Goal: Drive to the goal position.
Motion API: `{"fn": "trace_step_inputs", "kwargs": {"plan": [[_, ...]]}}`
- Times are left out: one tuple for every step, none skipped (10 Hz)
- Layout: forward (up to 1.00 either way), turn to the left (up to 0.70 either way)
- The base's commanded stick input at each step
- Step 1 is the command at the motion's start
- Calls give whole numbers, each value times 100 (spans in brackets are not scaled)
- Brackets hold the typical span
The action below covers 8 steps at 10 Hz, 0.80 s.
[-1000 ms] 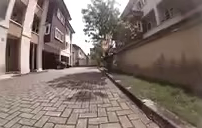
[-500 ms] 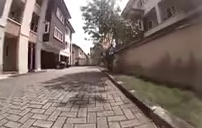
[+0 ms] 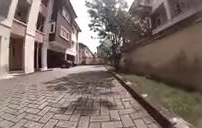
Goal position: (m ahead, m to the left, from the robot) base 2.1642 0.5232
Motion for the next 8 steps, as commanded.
{"fn": "trace_step_inputs", "kwargs": {"plan": [[50, 47], [50, 34], [50, 21], [50, 8], [50, 0], [50, 0], [50, 0], [50, 0]]}}
